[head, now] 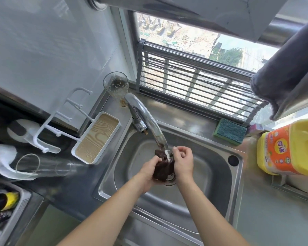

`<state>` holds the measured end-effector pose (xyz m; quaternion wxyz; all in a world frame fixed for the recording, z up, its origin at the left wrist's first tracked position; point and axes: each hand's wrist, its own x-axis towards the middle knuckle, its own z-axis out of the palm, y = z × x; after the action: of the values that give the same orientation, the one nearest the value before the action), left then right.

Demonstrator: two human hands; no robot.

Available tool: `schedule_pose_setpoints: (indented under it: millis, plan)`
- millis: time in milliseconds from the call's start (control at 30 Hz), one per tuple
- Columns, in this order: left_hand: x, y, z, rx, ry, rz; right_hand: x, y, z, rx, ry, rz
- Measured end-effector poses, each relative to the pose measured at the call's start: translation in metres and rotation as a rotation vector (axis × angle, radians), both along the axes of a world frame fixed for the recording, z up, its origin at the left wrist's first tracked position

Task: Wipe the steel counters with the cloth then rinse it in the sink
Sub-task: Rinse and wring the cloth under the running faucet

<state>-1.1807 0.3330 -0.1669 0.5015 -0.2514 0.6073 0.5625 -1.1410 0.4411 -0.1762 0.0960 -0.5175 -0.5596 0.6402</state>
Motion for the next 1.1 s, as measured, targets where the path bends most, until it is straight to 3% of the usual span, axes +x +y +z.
schedule_pose_setpoints:
  millis: [67,133,233,333,433,500,600,667,733,867,967,1100]
  plan:
    - [-0.005,-0.003,-0.001,-0.009,0.005,0.095,0.009,-0.006,0.006,-0.117,0.143,0.039]
    - [-0.009,-0.004,-0.001,-0.061,0.060,0.128,0.017,-0.007,0.006,-0.156,0.167,0.004]
    - [-0.010,-0.003,-0.005,-0.102,0.083,0.175,0.025,-0.008,-0.006,-0.403,0.089,-0.190]
    - [-0.007,0.002,-0.009,-0.054,0.062,0.243,0.030,-0.018,-0.005,-0.561,-0.100,0.040]
    - [-0.004,0.007,-0.014,-0.022,0.097,0.196,0.026,-0.024,-0.013,-0.306,-0.205,0.212]
    - [-0.001,0.006,-0.013,-0.040,0.107,0.087,0.022,-0.021,-0.015,-0.070,-0.194,0.133]
    - [0.007,0.000,-0.006,0.016,-0.041,-0.023,0.015,-0.009,-0.004,0.027,-0.081,-0.090]
    - [0.010,0.001,-0.006,0.042,-0.039,-0.020,0.014,-0.005,0.005,0.122,-0.071,-0.131]
    - [0.005,0.005,-0.015,0.023,0.018,0.028,0.019,-0.011,0.007,0.254,-0.100,-0.055]
    - [-0.005,0.009,-0.026,0.023,0.041,0.173,0.036,-0.058,0.017,0.446,0.004,0.311]
    - [0.005,0.010,-0.022,-0.075,0.135,0.109,0.023,-0.051,0.013,0.453,-0.111,0.278]
    - [0.021,0.018,-0.004,-0.120,0.221,-0.101,-0.010,0.004,-0.003,0.180,-0.354,0.154]
